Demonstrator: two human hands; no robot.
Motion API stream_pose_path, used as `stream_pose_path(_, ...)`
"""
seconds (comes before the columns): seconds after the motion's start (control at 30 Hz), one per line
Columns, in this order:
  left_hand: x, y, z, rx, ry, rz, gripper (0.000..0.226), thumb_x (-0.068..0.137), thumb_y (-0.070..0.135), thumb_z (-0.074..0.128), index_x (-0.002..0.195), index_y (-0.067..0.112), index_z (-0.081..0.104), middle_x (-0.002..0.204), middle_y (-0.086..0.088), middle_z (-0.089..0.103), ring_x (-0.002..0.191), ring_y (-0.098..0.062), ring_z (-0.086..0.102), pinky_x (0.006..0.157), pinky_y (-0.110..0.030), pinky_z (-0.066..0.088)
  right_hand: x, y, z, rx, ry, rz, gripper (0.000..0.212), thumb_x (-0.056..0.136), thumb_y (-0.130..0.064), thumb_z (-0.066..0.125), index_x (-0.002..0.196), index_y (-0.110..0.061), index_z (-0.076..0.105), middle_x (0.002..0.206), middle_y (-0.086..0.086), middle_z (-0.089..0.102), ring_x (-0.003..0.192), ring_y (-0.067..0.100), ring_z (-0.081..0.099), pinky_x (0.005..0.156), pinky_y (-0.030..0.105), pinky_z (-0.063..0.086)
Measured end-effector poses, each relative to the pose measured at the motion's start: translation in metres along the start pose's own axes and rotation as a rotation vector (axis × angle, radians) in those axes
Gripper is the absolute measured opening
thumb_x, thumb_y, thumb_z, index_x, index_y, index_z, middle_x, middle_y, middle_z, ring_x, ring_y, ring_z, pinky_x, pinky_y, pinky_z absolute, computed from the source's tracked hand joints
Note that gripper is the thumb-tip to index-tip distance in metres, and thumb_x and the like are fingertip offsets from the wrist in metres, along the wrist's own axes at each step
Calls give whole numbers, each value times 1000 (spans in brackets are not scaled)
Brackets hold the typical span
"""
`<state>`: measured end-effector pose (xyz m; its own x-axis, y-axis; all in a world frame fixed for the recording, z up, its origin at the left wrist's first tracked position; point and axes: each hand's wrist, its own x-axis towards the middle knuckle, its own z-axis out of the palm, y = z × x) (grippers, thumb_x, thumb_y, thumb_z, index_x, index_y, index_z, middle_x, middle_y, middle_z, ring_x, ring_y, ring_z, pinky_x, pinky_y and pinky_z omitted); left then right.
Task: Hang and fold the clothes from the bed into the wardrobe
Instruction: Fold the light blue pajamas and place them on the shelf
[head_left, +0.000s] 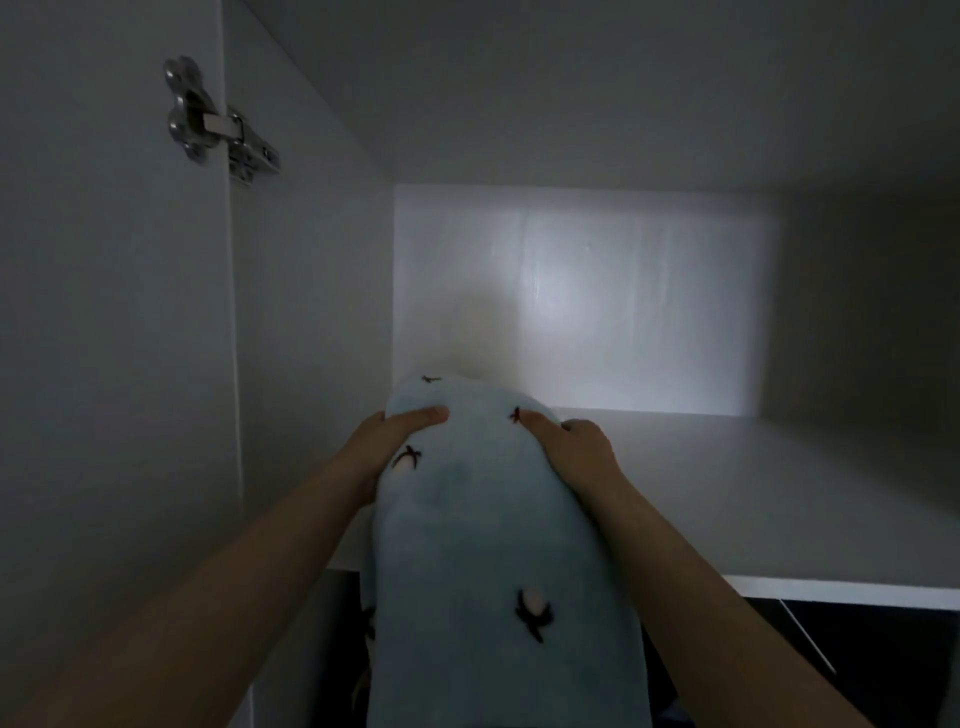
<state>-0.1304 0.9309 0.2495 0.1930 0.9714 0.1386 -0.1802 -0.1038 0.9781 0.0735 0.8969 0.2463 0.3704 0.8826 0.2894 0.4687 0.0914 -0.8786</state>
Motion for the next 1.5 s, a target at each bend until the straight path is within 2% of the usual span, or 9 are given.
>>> stream_pose_path(0.17,30,-10,-1,149,23,-6,14,79,25,75,88,20,66,80,7,68,56,-1,67,43,-14,48,33,22,8,-51,-88,104,70,84,-58,60,117,5,60,118,19,61,106,32,59,77,30,38)
stream_pose_path(0.3,48,-9,-2,305,56,34,25,80,31,74,98,20,62,79,10,64,49,8,62,39,-9,43,52,26,18,-55,-73,109,72,85,-55,60,124,5,56,124,20,59,112,33,57,81,29,39)
stream_pose_path(0.47,49,17,-8,564,159,8,94,69,46,79,145,11,35,143,-10,44,119,-22,52,87,-24,40,66,27,35,-59,-67,91,57,87,-50,60,114,0,61,116,18,63,105,31,59,75,29,37)
stream_pose_path(0.7,7,43,11,1350,-184,30,81,75,69,58,142,30,37,150,6,34,133,-13,35,94,-18,25,81,17,67,-62,-74,59,52,92,-47,52,120,-5,59,124,17,60,113,33,56,86,33,42)
stream_pose_path(0.9,4,17,4,1381,-115,36,72,92,45,54,150,19,21,159,-3,11,145,-18,16,110,-20,14,74,2,61,-28,-247,-73,77,90,-54,55,142,0,39,146,18,43,131,31,44,109,39,36)
stream_pose_path(1.0,2,9,0,1411,-115,109,72,95,41,50,151,20,9,160,-3,3,146,-17,8,103,-14,3,49,5,35,21,-498,-128,93,83,-59,61,154,-20,14,159,3,21,141,24,30,114,40,31)
stream_pose_path(1.1,2,4,-8,1421,-94,85,85,85,57,55,151,28,10,160,0,-3,147,-19,2,115,-27,5,25,12,17,-32,-631,-172,91,80,-56,66,152,-35,15,158,-3,20,140,21,30,109,36,35)
stream_pose_path(1.33,22,-2,-28,1464,-120,82,80,90,46,57,151,28,8,160,-2,-4,147,-21,3,117,-30,7,27,10,37,-164,-485,-299,83,84,-45,68,151,-26,24,155,1,30,137,21,35,110,33,33)
stream_pose_path(1.5,38,9,-37,1518,-150,-27,88,84,55,44,151,18,0,159,-7,-7,147,-23,0,116,-26,7,42,14,64,-181,-416,-329,77,88,-39,66,150,-18,26,151,8,38,132,23,41,89,18,30)
